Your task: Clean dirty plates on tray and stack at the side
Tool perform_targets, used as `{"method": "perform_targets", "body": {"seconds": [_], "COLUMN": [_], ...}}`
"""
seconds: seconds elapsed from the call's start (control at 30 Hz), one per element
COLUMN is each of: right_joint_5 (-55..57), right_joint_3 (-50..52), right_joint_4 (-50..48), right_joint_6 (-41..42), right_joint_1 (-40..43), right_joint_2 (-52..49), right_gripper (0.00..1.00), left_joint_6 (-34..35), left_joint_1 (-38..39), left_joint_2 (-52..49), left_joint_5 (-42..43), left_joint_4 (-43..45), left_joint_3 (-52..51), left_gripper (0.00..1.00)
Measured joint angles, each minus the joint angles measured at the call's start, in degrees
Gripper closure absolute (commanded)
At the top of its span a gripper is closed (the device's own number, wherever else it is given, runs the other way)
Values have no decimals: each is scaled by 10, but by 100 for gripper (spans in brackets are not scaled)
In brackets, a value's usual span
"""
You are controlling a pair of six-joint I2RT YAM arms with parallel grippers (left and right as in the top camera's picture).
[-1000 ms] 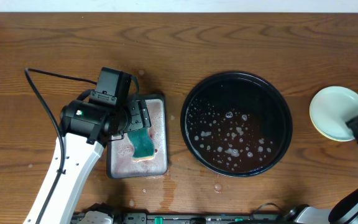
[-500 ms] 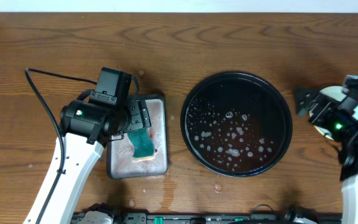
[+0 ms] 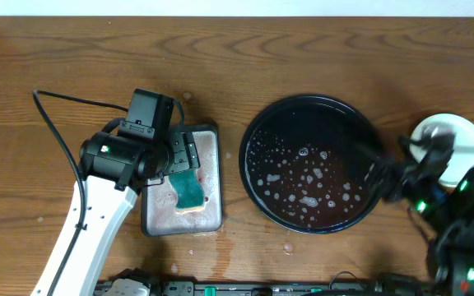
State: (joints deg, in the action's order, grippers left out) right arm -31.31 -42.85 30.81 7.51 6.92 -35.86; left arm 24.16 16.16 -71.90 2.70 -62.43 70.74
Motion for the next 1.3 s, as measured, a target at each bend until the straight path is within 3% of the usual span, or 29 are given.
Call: {"method": "perform_targets", "body": {"seconds": [0.17, 0.43, 0.63, 0.83, 1.3], "right_joint_5": [53, 94, 101, 108, 113], "right_joint_3": [122, 303, 388, 409, 423], "right_joint_4": [-46, -114, -189, -275, -282], "right_joint_6": [-51, -72, -78, -82, -82], "right_joint_1": [-49, -61, -74, -76, -90], "right_joint_2": [132, 298, 344, 352, 352], "right_gripper": [1, 1, 1, 1, 1], "left_joint_6": [0, 0, 0, 0, 0], "left_joint_1": [0, 0, 0, 0, 0], "left_joint_2": [0, 0, 0, 0, 0], "left_joint_5": [0, 0, 0, 0, 0], "left_joint_4": [0, 0, 0, 0, 0], "left_joint_3": [0, 0, 0, 0, 0], "left_gripper": [17, 17, 17, 17, 17]}}
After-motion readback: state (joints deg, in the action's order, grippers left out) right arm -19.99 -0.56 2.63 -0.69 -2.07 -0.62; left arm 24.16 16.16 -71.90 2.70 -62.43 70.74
